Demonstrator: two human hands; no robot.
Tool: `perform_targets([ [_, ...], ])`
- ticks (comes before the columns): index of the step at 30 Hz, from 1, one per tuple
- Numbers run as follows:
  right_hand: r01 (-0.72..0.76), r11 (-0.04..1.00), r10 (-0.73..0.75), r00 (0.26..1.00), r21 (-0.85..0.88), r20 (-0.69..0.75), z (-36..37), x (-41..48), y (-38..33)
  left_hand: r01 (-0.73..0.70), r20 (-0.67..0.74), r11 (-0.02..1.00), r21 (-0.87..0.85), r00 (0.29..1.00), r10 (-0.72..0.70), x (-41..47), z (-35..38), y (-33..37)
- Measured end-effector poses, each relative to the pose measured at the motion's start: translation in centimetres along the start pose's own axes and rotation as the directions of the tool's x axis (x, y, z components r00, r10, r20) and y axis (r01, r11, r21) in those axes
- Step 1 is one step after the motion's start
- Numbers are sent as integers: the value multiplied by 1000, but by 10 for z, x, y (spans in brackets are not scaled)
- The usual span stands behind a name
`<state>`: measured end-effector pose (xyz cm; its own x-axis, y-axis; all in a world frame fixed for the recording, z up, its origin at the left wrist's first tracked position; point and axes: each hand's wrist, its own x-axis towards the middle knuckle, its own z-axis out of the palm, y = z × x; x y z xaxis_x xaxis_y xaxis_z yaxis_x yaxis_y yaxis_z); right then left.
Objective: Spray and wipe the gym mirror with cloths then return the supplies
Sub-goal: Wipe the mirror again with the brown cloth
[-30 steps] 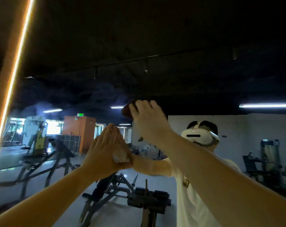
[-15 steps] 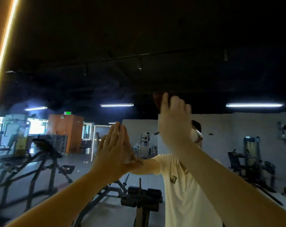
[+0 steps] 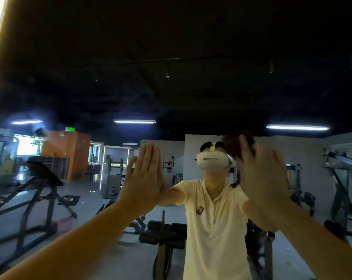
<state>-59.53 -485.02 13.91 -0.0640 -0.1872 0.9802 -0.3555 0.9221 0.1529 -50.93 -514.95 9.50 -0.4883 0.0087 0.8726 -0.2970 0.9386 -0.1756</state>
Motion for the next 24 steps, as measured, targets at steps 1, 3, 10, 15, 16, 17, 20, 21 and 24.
perform_targets([
  [1, -56, 998, 56, 998, 0, -4, -1, -6, 12, 5, 8, 1000, -9, 1000, -5, 0, 1, 1],
  [3, -173, 984, 174, 985, 34, -16, -1, -11, 13, 7, 17, 1000, -22, 1000, -6, 0, 1, 2],
  [10, -236, 949, 229, 972, 210, 61, -1, 4, -92, 2, 52, 999, -38, 999, 0, 0, -3, 2],
  [15, 96, 950, -139, 982, 297, 127, -1, -14, -150, -9, 52, 994, -112, 999, 15, -2, -3, -2],
  [16, 182, 937, -232, 963, 298, 140, 2, -20, -150, -18, 38, 995, -100, 999, 22, -2, -2, -3],
  [17, 254, 925, -302, 943, 284, 141, 3, -24, -145, -20, 33, 996, -91, 999, 23, -3, -1, -3],
  [20, 336, 916, -363, 927, 220, 97, 2, -28, -112, -5, 70, 996, -88, 997, 11, -2, -4, -2],
  [21, 284, 938, -303, 950, 198, 71, -1, -26, -95, -5, 76, 998, -69, 997, 11, -1, -5, -1],
  [24, 24, 995, -28, 999, 94, 44, -7, -18, -37, 0, 75, 999, -45, 997, 3, 1, -7, 1],
])
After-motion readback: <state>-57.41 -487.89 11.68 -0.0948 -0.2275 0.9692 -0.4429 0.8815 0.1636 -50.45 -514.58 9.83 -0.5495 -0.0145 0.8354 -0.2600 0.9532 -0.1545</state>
